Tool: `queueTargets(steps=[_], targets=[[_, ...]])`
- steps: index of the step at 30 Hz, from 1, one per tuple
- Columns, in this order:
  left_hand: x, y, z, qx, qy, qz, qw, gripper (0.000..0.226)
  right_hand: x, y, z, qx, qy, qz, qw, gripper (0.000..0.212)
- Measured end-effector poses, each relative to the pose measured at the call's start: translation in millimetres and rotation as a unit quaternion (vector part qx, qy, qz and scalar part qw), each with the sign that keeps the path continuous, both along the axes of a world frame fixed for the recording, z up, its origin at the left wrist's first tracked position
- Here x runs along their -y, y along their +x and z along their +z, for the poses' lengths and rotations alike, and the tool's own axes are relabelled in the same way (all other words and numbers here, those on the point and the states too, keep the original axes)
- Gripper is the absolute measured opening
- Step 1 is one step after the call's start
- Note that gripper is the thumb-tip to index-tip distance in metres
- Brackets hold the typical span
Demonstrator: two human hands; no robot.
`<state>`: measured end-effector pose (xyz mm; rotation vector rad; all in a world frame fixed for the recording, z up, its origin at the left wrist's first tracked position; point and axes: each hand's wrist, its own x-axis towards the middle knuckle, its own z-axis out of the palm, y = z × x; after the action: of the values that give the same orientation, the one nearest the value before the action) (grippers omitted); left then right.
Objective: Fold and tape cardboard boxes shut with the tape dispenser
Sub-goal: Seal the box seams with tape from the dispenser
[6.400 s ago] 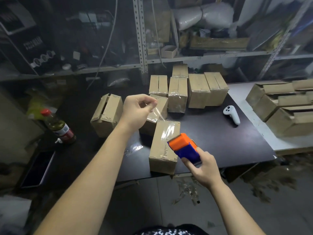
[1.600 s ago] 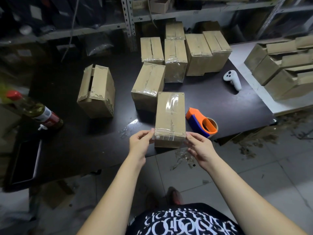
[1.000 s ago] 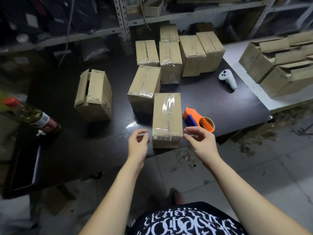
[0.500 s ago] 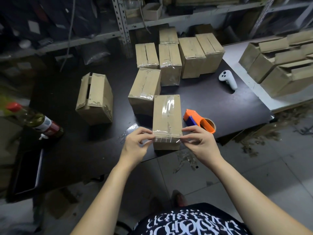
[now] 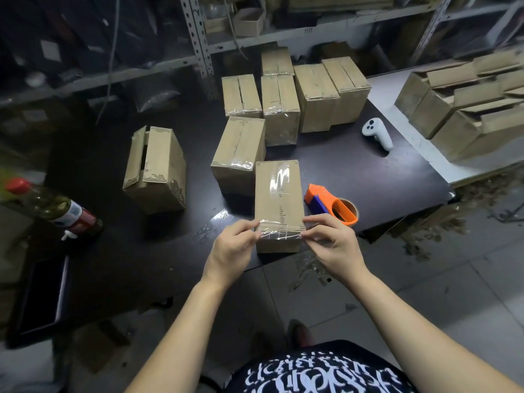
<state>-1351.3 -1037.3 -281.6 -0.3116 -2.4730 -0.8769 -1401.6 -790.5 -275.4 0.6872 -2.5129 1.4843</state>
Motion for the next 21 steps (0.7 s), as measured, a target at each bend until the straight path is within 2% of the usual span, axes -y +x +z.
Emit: queueTargets(steps=[7, 10, 16, 21], targets=[[-2, 5, -16, -0.077, -0.049, 0.001, 0.996, 0.014, -1, 2, -4, -0.063, 0.029, 0.007, 0.998, 0.017], [-1, 8, -16, -0.071, -0.064, 0.004, 0.995, 0.022, 2, 6, -4, -0.085, 0.033, -0.01, 0.996, 0.018], [-11, 5, -7, -0.033, 0.043, 0.053, 0.997, 0.016, 3, -5, -3, -0.103, 0.051, 0.017, 0.993, 0.01], [-17, -4, 0, -0.024, 0.046, 0.065, 0.997, 0.021, -1, -12, -1, -0.077, 0.053, 0.027, 0.995, 0.009]])
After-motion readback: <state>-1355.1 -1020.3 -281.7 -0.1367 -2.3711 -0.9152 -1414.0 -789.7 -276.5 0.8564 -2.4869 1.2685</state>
